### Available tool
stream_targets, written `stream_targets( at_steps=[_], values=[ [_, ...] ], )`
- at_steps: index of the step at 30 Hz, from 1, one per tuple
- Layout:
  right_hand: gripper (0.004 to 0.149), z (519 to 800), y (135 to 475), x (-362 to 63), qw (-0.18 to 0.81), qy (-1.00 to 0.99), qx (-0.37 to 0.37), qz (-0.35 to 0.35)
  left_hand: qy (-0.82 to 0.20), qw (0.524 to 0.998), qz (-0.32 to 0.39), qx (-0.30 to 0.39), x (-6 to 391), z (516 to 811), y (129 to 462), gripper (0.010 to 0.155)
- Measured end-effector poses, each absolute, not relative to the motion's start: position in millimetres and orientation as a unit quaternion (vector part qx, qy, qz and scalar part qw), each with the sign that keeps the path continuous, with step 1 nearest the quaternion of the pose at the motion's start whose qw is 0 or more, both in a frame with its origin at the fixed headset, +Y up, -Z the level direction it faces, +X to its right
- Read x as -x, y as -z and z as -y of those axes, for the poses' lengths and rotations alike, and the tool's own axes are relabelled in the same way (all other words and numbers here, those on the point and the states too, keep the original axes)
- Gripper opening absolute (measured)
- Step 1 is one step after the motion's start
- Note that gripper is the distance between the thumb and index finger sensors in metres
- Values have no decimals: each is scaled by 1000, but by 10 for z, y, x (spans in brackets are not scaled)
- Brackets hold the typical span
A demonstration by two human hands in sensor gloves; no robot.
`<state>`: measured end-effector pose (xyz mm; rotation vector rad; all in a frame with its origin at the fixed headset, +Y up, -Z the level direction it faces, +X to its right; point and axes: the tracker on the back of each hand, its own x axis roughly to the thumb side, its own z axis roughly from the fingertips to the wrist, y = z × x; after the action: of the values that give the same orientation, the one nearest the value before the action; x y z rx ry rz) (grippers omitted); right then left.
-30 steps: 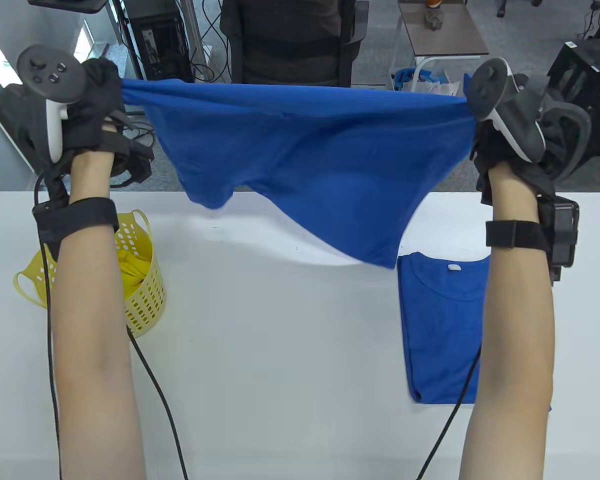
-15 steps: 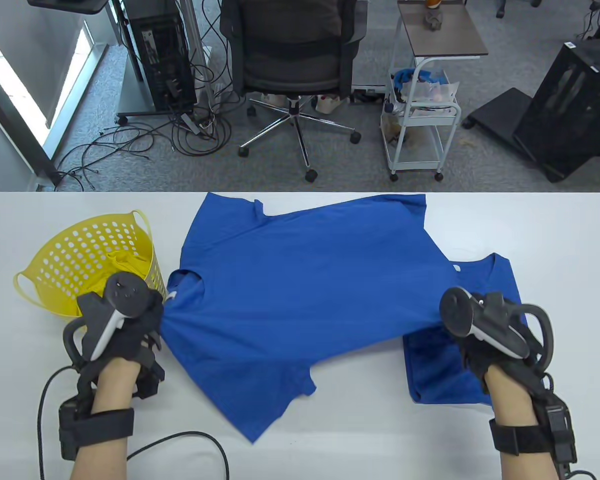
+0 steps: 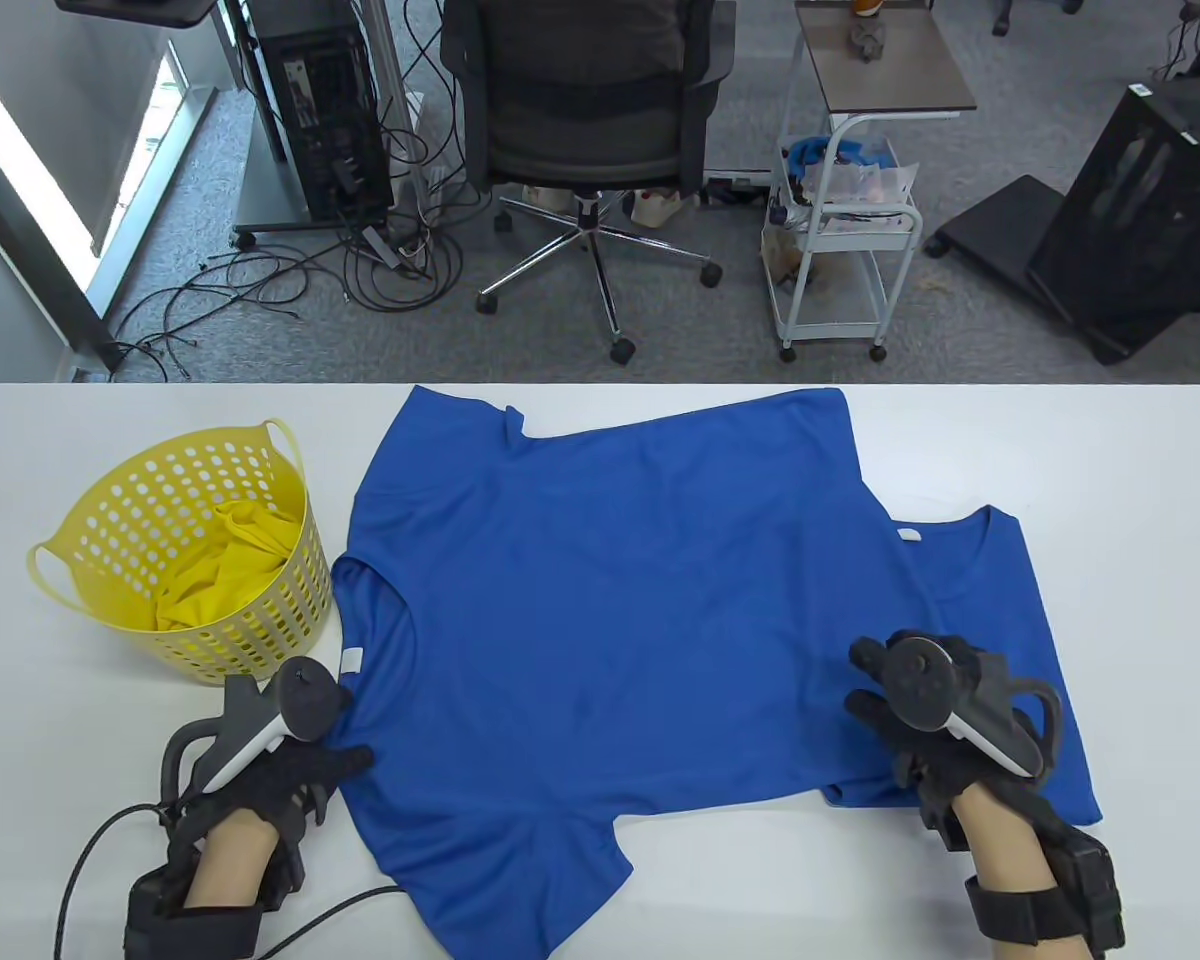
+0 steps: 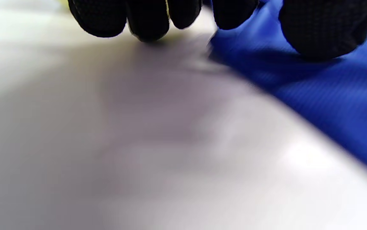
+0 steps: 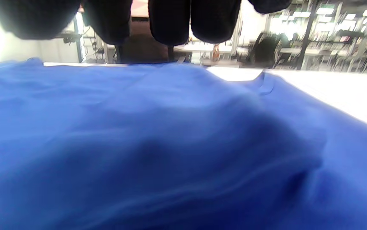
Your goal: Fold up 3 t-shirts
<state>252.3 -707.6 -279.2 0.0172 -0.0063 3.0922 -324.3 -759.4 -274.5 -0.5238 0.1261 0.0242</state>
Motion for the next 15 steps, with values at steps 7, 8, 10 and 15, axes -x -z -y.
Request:
stream_targets(
  at_steps=[7,8,10,15],
  values=[
    [51,7042,2728,-2837,55,-997,61,-2,-9,964,-129,233,3504,7593,2774,76],
    [50,7063,2722,-2881,59,-996,68,-7,-8,965,-130,228,3525,7585,2781,76],
    [49,7125,2724,-2944,59,-995,72,-26,-6,967,-133,219,3545,7572,2788,74],
    [47,7118,2876,-3001,15,-995,84,-43,70,968,-130,202,3530,7516,2813,66]
  ],
)
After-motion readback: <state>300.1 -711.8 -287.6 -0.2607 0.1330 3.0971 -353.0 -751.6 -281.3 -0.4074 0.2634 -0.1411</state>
